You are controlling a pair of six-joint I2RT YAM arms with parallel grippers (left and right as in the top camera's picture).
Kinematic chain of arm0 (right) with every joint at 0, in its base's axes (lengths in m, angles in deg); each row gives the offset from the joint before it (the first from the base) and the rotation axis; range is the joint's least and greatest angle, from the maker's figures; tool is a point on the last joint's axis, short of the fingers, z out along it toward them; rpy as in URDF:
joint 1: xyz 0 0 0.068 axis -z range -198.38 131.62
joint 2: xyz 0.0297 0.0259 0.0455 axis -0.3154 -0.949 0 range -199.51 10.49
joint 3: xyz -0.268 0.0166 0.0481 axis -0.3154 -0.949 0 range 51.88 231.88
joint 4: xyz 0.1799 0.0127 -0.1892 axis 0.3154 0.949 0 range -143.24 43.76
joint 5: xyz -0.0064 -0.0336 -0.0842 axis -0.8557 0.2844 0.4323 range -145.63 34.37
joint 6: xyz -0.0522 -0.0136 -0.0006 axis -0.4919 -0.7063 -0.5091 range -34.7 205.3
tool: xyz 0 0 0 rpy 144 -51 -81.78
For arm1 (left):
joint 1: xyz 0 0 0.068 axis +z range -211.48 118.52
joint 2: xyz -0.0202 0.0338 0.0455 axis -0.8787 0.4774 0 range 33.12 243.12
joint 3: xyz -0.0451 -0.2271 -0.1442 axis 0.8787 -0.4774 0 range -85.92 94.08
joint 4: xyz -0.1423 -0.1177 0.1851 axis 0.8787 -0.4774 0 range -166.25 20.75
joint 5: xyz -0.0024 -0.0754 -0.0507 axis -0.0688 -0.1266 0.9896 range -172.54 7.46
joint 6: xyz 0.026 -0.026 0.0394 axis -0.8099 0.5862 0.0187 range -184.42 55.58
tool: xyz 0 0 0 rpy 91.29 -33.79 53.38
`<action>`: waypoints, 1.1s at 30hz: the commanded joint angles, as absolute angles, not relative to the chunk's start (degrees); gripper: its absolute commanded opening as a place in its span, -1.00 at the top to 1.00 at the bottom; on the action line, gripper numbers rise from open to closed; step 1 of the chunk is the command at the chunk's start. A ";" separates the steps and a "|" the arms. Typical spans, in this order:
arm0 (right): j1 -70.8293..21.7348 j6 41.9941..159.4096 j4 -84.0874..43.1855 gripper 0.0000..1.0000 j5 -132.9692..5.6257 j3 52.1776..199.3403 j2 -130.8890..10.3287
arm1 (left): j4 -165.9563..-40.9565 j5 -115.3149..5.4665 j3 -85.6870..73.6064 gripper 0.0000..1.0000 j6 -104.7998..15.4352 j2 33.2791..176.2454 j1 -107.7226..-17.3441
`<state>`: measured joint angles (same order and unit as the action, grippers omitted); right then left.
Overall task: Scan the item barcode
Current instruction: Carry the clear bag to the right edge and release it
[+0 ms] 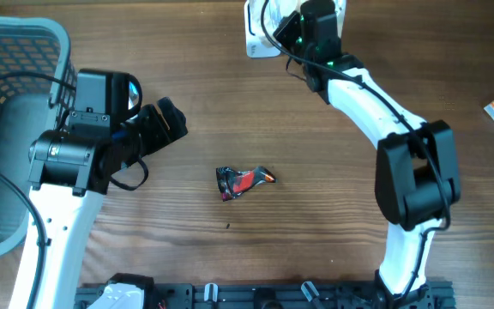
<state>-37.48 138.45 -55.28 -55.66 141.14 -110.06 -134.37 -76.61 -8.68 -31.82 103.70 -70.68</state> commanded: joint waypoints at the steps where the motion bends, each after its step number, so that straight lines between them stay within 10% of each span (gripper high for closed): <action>1: -37.50 139.30 -55.76 0.91 -58.31 141.33 -111.92 | -134.26 -75.95 -8.18 -1.00 -32.67 103.61 -70.37; 16: -33.91 132.83 -51.80 0.91 -59.09 143.15 -107.50 | -134.26 -75.95 -8.18 -1.00 -32.67 103.61 -70.37; 33: 3.24 111.00 -24.61 0.91 -58.70 143.69 -102.67 | -134.26 -75.95 -8.18 -1.00 -32.67 103.61 -70.37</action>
<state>-0.36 121.49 -24.77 -58.76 143.26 -99.57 -134.39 -76.61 -8.68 -31.82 103.70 -70.68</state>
